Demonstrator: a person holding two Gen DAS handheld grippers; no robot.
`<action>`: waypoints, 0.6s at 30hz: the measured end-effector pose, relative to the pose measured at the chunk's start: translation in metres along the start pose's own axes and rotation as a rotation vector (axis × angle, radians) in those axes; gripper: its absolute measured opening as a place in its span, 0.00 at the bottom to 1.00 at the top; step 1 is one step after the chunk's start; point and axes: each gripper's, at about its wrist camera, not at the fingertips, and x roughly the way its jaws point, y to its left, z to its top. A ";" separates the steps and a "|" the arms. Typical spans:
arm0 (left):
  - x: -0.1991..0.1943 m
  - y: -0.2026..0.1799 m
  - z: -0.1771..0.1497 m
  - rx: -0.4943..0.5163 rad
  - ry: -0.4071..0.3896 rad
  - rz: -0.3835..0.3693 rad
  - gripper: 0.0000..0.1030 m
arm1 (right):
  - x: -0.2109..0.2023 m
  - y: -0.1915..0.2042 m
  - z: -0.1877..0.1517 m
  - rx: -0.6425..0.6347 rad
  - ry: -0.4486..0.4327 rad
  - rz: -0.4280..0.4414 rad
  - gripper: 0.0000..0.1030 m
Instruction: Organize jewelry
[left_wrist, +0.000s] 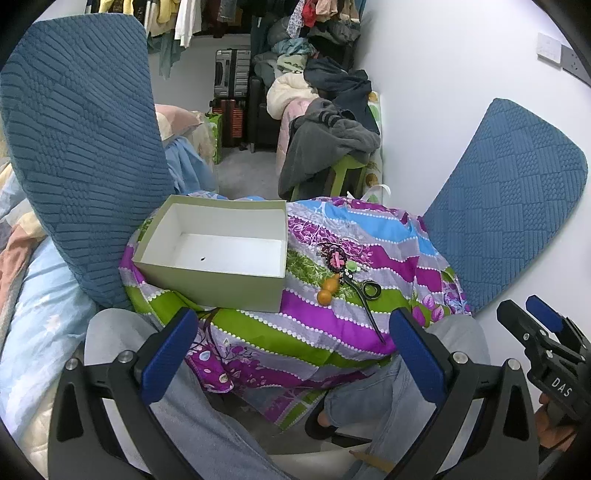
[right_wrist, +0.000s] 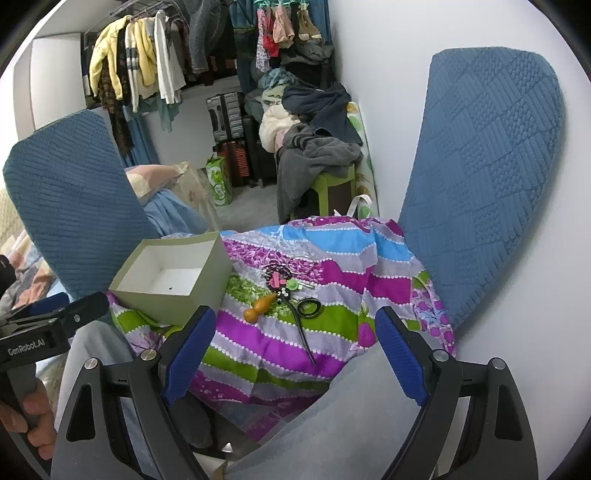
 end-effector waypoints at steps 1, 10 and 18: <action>0.002 -0.001 0.001 0.005 0.006 0.000 1.00 | 0.004 -0.001 0.001 0.004 0.002 0.002 0.84; 0.034 -0.003 0.013 -0.006 0.036 -0.007 1.00 | 0.042 -0.007 -0.003 0.014 0.026 0.006 0.82; 0.086 -0.024 0.014 0.083 0.115 -0.049 0.93 | 0.102 -0.031 -0.009 0.051 0.091 0.004 0.54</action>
